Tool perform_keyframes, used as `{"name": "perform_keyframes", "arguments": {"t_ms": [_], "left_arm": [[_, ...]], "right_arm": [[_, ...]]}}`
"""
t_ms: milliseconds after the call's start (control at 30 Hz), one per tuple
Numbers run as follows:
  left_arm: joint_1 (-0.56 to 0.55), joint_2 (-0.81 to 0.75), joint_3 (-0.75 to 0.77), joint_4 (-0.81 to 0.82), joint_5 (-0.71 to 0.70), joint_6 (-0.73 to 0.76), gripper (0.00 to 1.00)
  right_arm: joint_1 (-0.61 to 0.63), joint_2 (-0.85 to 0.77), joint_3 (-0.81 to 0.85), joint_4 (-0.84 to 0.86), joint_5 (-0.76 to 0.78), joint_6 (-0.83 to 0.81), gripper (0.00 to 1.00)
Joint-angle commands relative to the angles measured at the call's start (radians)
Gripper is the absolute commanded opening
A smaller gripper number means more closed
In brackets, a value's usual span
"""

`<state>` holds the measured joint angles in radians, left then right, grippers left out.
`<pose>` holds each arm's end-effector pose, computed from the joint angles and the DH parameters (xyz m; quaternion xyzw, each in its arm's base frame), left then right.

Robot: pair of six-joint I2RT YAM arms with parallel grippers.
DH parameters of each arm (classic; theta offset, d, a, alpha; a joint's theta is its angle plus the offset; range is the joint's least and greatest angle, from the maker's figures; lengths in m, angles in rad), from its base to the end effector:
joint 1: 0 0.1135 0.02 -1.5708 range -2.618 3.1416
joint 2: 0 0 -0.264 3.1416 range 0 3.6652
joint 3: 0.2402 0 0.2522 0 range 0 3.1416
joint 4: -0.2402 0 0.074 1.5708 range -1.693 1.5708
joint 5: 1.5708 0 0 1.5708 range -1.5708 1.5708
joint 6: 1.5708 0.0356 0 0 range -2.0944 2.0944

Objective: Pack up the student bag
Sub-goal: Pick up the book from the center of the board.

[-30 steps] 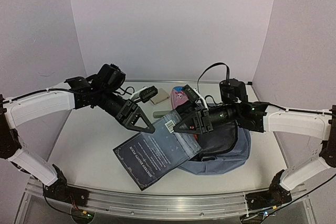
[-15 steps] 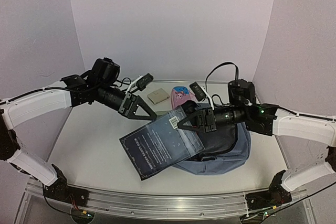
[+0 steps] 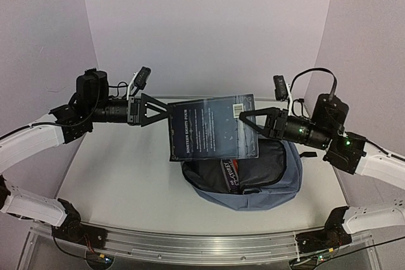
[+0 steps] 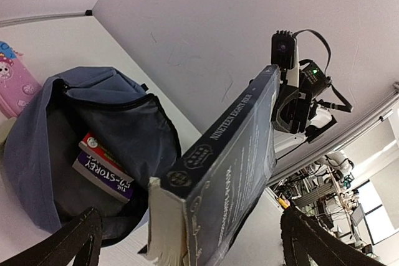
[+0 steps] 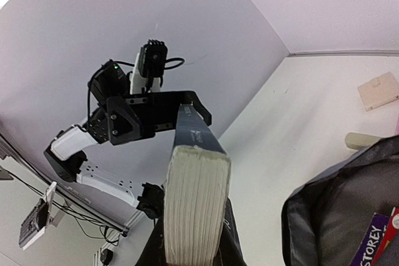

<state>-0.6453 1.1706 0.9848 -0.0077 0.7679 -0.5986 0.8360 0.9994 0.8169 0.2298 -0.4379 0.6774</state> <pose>0.1982 -0.1802 0.3512 0.2547 0.7101 -0.5784 0.3104 0.1464 0.1846 0.3551 -0.2100 0.6591 0.5939 0.4107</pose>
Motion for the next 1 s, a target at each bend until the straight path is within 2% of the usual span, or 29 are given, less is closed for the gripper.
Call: {"name": "perform_keyframes", "arguments": {"t_ms": [0, 233, 433, 533, 633, 667, 767, 967], "left_arm": [[0.001, 0.013, 0.002, 0.112, 0.061, -0.034, 1.00], [-0.036, 0.062, 0.032, 0.093, 0.113, -0.011, 1.00], [-0.050, 0.071, 0.001, 0.209, 0.173, -0.035, 0.99], [-0.050, 0.067, -0.014, 0.250, 0.195, -0.052, 0.87], [-0.050, 0.073, -0.021, 0.278, 0.213, -0.077, 0.64], [-0.050, 0.076, -0.023, 0.279, 0.217, -0.083, 0.60], [-0.051, 0.084, -0.028, 0.286, 0.235, -0.097, 0.55], [-0.055, 0.102, -0.031, 0.310, 0.271, -0.128, 0.60]], "right_arm": [[0.001, -0.015, 0.016, 0.277, -0.016, 0.085, 0.00], [0.002, 0.014, -0.013, 0.432, -0.067, 0.167, 0.00], [0.001, 0.052, -0.022, 0.492, -0.078, 0.191, 0.00], [0.000, 0.065, -0.026, 0.510, -0.079, 0.201, 0.00], [0.001, 0.069, -0.036, 0.527, -0.068, 0.213, 0.00], [0.001, 0.070, -0.040, 0.533, -0.062, 0.216, 0.00], [0.001, 0.068, -0.049, 0.552, -0.050, 0.225, 0.00], [0.001, 0.063, -0.065, 0.584, -0.034, 0.240, 0.00]]}}
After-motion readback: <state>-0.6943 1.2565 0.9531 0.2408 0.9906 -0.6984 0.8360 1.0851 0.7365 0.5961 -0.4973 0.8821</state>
